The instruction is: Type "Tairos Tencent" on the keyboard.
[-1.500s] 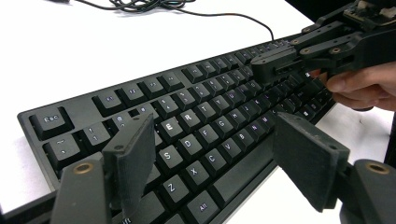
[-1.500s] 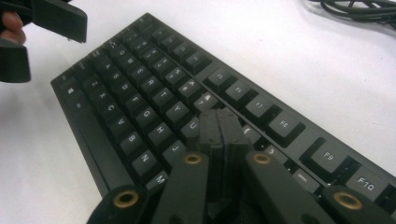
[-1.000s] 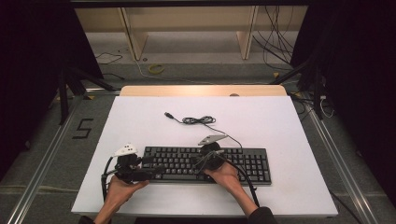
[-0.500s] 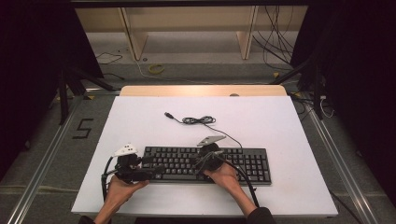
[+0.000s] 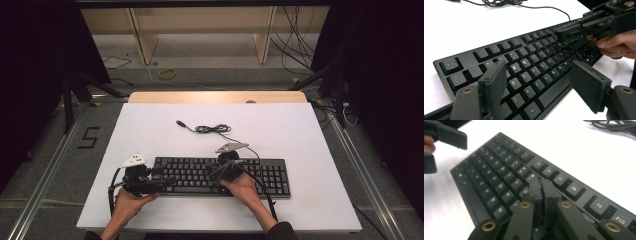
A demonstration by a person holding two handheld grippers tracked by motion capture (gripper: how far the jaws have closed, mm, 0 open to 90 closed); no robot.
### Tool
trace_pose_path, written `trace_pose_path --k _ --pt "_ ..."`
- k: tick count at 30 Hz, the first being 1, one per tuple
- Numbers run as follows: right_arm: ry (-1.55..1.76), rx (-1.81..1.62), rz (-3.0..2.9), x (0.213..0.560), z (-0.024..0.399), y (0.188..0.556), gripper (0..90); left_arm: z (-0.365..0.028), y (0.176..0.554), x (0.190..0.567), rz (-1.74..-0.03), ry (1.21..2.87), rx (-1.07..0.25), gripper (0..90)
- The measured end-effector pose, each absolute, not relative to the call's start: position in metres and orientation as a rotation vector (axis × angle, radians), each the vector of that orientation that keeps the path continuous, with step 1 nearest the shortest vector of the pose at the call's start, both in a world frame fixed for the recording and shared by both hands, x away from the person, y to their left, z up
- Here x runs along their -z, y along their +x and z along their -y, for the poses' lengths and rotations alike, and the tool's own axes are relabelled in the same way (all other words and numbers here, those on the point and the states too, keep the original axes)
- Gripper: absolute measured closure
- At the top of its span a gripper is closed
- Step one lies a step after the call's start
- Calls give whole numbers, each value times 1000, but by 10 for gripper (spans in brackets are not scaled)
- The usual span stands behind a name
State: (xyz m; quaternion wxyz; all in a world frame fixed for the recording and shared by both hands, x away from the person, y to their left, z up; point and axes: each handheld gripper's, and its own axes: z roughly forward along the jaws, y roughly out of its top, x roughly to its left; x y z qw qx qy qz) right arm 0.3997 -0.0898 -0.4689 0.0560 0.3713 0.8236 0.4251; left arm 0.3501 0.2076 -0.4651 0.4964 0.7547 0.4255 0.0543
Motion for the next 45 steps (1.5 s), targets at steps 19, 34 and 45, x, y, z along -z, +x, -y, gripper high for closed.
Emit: trace_pose_path --k 19,34,45 --pt "1079 -1394 -2503 455 92 388 525 -205 357 463 -1039 1829 -146 310" --pt "1066 -1397 -2473 450 103 376 386 -190 375 464 -1072 1896 -128 554" --pt "1078 -1412 -2461 449 115 371 347 -174 387 469 -1040 1998 -141 831"
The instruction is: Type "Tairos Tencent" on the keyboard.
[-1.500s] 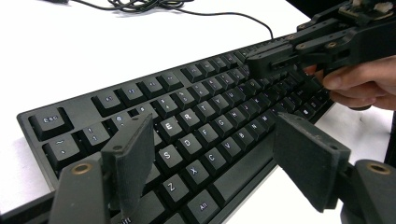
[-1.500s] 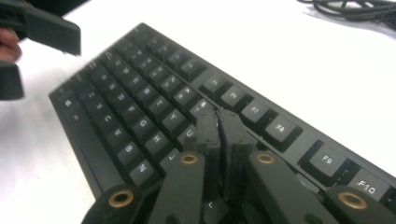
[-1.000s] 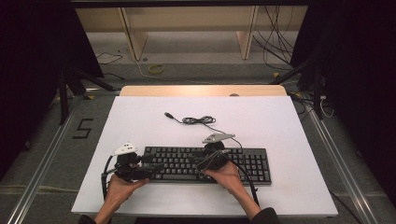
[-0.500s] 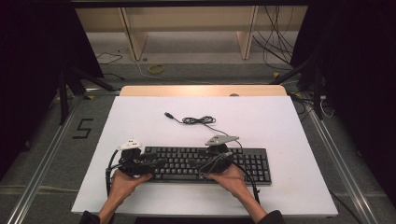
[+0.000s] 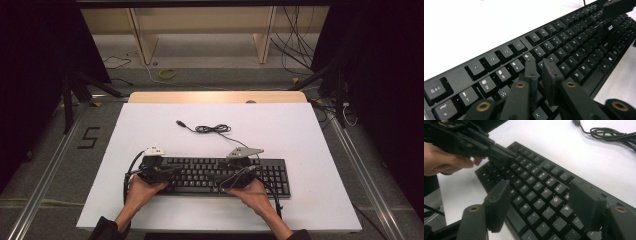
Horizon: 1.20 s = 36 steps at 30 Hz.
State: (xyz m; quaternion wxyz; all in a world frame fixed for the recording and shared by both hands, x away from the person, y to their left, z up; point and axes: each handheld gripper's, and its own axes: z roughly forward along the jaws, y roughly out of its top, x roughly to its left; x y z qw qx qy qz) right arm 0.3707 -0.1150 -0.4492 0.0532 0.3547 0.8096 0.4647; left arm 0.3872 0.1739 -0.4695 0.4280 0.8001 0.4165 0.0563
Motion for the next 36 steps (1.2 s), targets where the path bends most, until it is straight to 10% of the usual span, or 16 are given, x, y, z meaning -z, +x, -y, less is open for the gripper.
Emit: trace_pose_path --k 36 --pt "1068 -1414 -2464 450 118 366 339 -160 396 479 -1043 2092 -132 894"
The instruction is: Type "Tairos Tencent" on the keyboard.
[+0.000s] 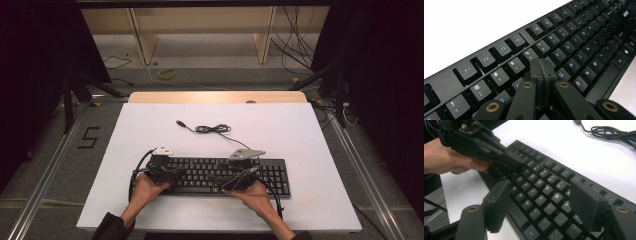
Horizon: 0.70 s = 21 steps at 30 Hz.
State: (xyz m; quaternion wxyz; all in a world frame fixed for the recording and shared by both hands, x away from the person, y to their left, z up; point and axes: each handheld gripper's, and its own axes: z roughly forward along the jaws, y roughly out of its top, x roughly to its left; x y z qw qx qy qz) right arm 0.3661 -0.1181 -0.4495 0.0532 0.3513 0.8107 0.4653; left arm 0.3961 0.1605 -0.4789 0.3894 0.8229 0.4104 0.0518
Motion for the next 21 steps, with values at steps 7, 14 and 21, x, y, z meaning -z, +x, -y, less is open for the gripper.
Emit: trace_pose_path --k 7,14,21 --pt "1069 -1413 -2463 450 118 366 339 -161 396 477 -1043 2084 -140 891" --pt "1071 -1417 -2461 450 118 366 339 -164 394 473 -1047 2052 -137 861" --pt "1074 -1413 -2460 450 118 367 340 -168 394 470 -1053 2015 -127 789"
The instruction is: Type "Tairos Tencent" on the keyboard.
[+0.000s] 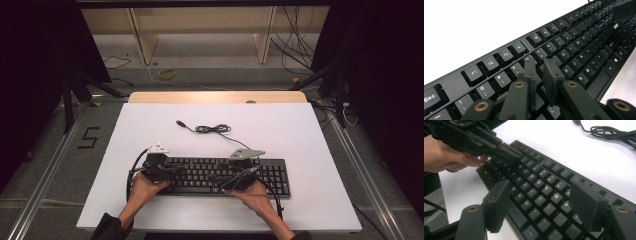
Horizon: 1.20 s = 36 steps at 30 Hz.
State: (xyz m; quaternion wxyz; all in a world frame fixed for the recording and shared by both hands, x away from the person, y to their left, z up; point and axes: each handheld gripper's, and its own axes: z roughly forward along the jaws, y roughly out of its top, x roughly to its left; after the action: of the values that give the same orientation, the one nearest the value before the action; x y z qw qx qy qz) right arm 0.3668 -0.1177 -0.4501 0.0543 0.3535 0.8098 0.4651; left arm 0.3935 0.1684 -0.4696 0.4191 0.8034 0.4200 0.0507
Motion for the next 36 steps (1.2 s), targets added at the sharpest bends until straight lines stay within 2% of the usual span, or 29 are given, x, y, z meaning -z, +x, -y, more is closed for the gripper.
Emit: trace_pose_path --k 10,17,22,30,36 --pt "1083 -1399 -2456 451 117 369 359 -174 392 464 -1063 1953 -100 512" --pt "1091 -1376 -2454 452 116 372 429 -180 388 460 -1047 1905 -87 362" --pt "1107 -1352 -2454 454 114 375 533 -184 384 456 -1022 1874 -90 322" --pt "1097 -1290 -2462 459 108 381 731 -189 378 453 -995 1844 -93 298" --pt "1088 -1269 -2476 462 104 384 842 -193 373 452 -985 1831 -102 285"
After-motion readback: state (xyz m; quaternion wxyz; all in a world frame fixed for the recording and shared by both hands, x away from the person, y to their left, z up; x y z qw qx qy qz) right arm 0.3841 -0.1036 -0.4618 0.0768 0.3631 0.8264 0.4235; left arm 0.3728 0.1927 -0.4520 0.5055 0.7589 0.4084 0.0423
